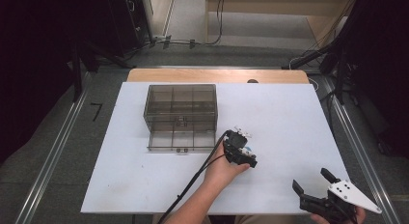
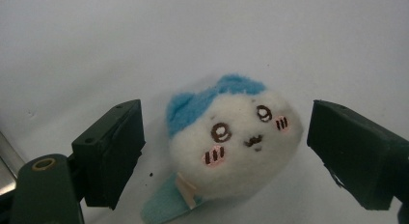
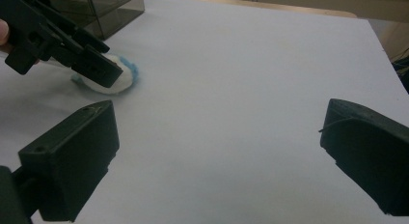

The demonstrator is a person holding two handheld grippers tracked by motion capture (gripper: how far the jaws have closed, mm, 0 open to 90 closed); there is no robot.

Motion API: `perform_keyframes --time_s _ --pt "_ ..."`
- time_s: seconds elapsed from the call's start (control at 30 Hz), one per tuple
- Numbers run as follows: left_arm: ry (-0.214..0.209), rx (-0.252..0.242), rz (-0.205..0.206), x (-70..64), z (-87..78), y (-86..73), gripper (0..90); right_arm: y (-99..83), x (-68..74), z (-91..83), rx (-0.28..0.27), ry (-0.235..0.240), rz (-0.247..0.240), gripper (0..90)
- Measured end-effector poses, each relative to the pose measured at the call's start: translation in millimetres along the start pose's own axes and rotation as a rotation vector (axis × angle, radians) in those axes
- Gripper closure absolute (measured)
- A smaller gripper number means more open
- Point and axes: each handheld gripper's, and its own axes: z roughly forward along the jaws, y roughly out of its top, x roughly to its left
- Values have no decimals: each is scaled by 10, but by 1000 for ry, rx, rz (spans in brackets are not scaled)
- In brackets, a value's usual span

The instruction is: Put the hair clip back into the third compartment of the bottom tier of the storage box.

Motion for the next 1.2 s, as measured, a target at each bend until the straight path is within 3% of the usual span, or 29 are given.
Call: perform_keyframes --time_s 0.33,0.67,1.2 --pt "8 14 19 -18 22 -14 179 -2 2 0 4 -3 1 0" --pt "1 21 27 -40 32 -21 292 -3 1 4 6 -3 1 0" --pt "12 11 28 -38 -1 -13 314 -3 -3 7 4 -1 -6 0"
